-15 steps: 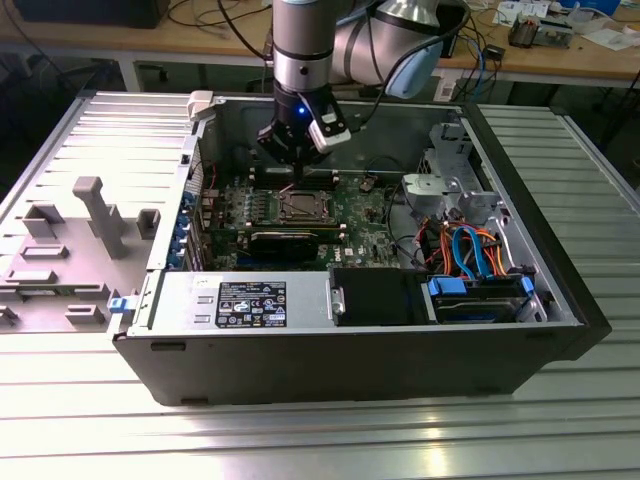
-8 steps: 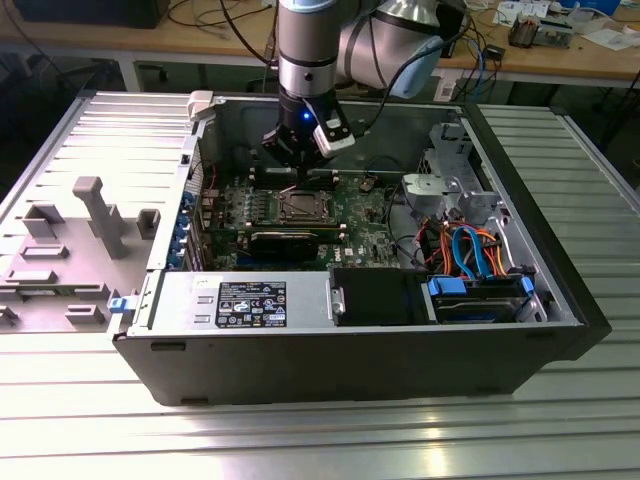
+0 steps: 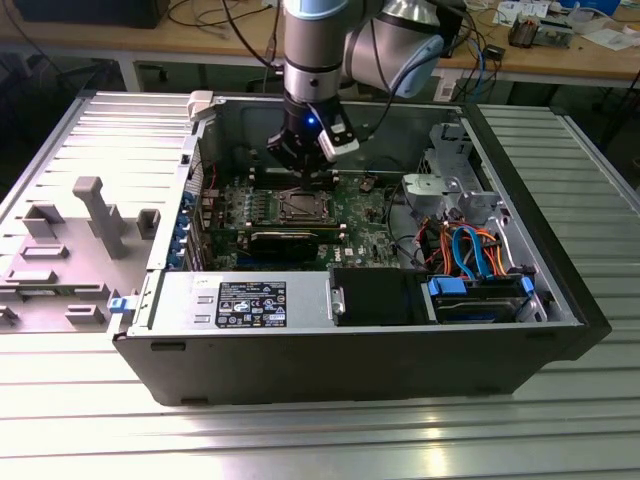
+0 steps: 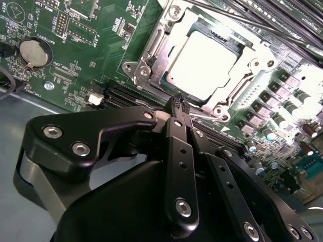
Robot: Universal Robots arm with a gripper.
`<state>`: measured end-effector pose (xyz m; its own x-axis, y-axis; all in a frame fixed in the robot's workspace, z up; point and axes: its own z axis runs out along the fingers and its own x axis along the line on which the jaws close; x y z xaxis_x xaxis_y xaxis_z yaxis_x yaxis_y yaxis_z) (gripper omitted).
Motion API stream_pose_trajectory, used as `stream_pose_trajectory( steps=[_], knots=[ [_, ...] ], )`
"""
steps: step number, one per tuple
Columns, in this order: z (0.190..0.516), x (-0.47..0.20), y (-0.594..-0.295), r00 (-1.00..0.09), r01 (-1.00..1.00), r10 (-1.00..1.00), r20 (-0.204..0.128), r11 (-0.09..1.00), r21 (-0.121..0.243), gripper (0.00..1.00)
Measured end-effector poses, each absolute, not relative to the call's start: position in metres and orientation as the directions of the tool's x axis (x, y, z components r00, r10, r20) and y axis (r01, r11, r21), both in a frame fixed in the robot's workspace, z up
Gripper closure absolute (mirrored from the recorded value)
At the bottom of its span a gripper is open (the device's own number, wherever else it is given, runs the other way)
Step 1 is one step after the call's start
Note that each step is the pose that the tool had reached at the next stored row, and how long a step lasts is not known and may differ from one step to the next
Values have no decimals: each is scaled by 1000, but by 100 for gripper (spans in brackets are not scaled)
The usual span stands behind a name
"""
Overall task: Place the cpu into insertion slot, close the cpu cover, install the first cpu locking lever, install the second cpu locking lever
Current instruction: 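Install the first cpu locking lever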
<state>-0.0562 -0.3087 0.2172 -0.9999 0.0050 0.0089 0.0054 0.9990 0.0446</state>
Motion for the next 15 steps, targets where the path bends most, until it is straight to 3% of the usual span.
stream_pose_trajectory(
  steps=[15],
  knots=[
    [214, -49, -308, -1000, -29, -30, 9, 999, 45, 89]
  ],
)
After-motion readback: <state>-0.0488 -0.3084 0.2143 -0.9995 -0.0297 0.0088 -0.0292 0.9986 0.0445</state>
